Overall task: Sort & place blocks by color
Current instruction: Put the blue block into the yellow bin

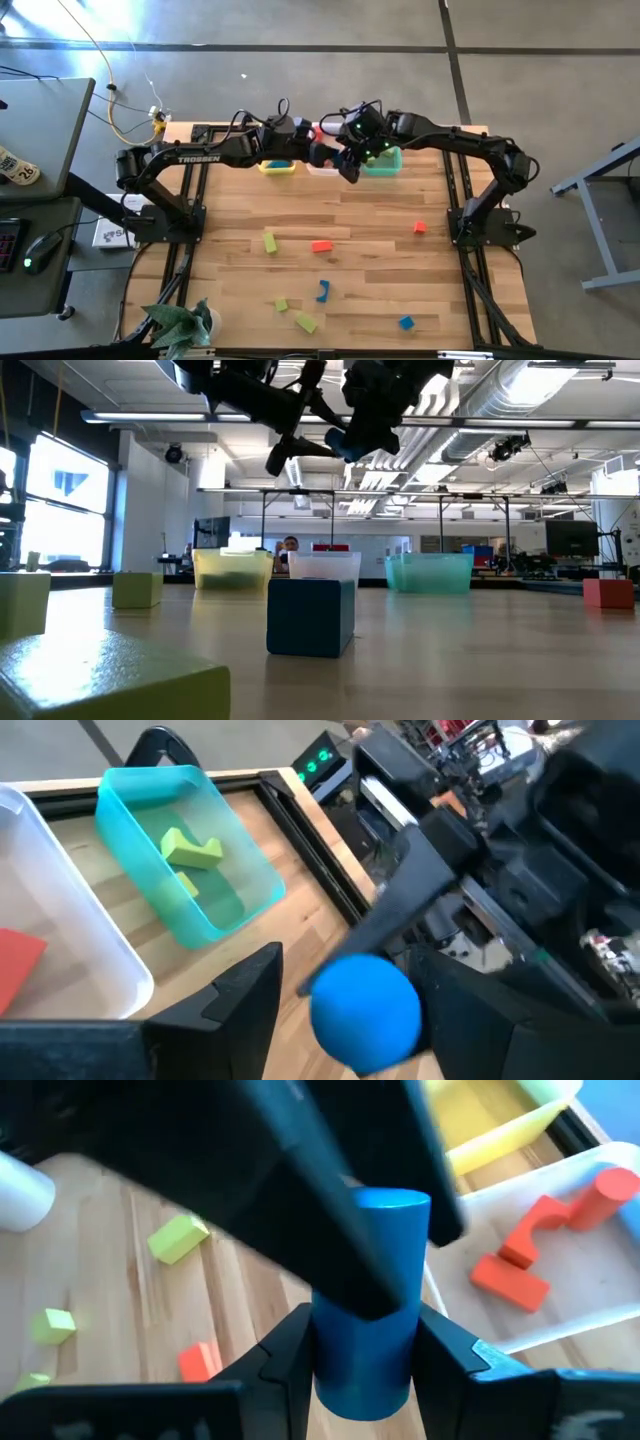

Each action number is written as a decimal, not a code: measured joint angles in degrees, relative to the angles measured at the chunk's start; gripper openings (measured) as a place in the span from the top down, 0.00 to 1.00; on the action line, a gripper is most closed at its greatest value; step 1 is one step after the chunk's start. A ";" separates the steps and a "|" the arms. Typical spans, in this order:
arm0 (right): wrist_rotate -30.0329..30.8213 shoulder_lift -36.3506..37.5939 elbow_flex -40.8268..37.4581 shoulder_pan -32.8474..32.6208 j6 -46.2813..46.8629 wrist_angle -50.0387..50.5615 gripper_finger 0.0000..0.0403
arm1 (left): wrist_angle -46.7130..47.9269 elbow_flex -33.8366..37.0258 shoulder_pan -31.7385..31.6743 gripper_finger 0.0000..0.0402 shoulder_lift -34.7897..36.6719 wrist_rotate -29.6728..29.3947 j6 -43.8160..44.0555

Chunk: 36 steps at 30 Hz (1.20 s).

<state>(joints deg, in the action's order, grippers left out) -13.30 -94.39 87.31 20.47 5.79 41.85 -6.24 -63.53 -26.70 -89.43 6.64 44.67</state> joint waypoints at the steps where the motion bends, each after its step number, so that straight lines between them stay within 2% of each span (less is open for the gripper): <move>1: 0.33 0.00 0.00 0.00 0.34 0.00 0.74 | 0.12 0.00 0.13 0.50 0.00 0.05 -0.24; 6: 2.39 0.00 0.00 -0.28 1.71 0.00 0.74 | 0.47 0.00 0.37 0.58 0.00 2.26 -0.34; 13: 2.49 0.00 0.00 -0.70 1.91 -0.13 0.74 | 0.59 0.00 0.47 0.64 0.02 1.46 -0.34; 18: 2.36 0.00 0.00 -0.70 1.80 -0.07 0.74 | 0.80 0.00 0.47 0.73 0.07 1.77 -0.40; 21: 2.41 0.00 -0.02 -0.72 1.71 -0.05 0.74 | 1.21 0.00 0.53 0.74 0.09 1.73 -1.31; 25: 2.55 -0.02 -0.05 -0.72 1.82 -0.12 0.61 | 1.59 0.00 0.60 0.74 0.15 1.85 -1.91; 30: 6.54 -0.02 -0.04 -0.72 1.87 -0.29 0.44 | 3.47 0.00 0.57 0.74 0.13 0.43 -2.03; 36: 7.31 -0.02 -0.04 -0.48 0.53 -0.13 0.40 | 10.31 0.00 0.52 0.74 0.13 -6.42 -5.89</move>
<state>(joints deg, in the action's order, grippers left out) -6.00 -94.41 87.26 19.99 6.32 41.72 4.07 -63.53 -26.19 -89.30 0.22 38.79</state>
